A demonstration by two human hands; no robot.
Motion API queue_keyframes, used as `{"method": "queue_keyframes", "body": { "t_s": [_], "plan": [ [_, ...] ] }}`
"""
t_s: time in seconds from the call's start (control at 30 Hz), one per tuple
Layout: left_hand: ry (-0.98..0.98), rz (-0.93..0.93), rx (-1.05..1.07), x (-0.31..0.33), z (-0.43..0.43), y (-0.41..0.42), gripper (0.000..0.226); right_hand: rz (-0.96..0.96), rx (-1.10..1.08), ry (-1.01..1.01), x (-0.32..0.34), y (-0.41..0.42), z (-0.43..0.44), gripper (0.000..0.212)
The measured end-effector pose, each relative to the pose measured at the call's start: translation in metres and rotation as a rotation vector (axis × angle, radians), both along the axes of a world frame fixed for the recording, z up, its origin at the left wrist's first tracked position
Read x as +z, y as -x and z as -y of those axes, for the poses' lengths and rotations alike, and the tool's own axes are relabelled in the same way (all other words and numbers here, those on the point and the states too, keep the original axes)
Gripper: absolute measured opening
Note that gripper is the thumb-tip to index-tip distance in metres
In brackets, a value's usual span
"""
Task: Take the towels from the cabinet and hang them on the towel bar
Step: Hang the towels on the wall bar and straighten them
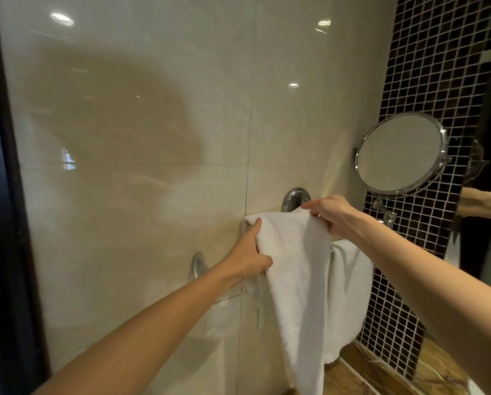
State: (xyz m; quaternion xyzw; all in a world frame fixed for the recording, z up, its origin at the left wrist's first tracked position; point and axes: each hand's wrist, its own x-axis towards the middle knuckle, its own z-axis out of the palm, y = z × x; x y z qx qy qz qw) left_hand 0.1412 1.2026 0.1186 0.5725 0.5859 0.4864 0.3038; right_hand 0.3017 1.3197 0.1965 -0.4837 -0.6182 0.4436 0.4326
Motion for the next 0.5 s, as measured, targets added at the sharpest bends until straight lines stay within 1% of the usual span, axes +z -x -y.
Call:
{"method": "queue_keyframes", "body": {
  "t_s": [0.07,0.13,0.2,0.27,0.33,0.43,0.5],
  "plan": [
    [-0.021,0.039,0.000,0.004,0.001,0.001,0.106,-0.009,-0.010,-0.001,0.001,0.000,0.000,0.018],
    [-0.034,0.048,-0.002,0.009,0.003,0.000,0.103,-0.023,-0.012,-0.006,0.003,0.001,-0.002,0.020],
    [-0.039,-0.022,0.039,0.014,0.004,0.000,0.099,-0.013,0.006,0.003,0.002,0.002,-0.004,0.020],
    [-0.032,-0.077,0.095,0.015,0.004,0.000,0.090,0.054,0.038,0.035,-0.002,0.001,-0.006,0.020],
    [-0.002,-0.069,0.100,0.013,0.005,0.002,0.084,0.125,0.109,0.082,-0.010,0.001,-0.007,0.026],
    [0.079,-0.114,0.164,0.009,0.010,-0.003,0.076,0.211,0.200,0.124,-0.023,0.004,-0.005,0.033],
    [0.163,-0.070,0.189,0.005,0.012,-0.006,0.072,0.251,0.212,0.107,-0.032,0.009,-0.002,0.030]
  ]
}}
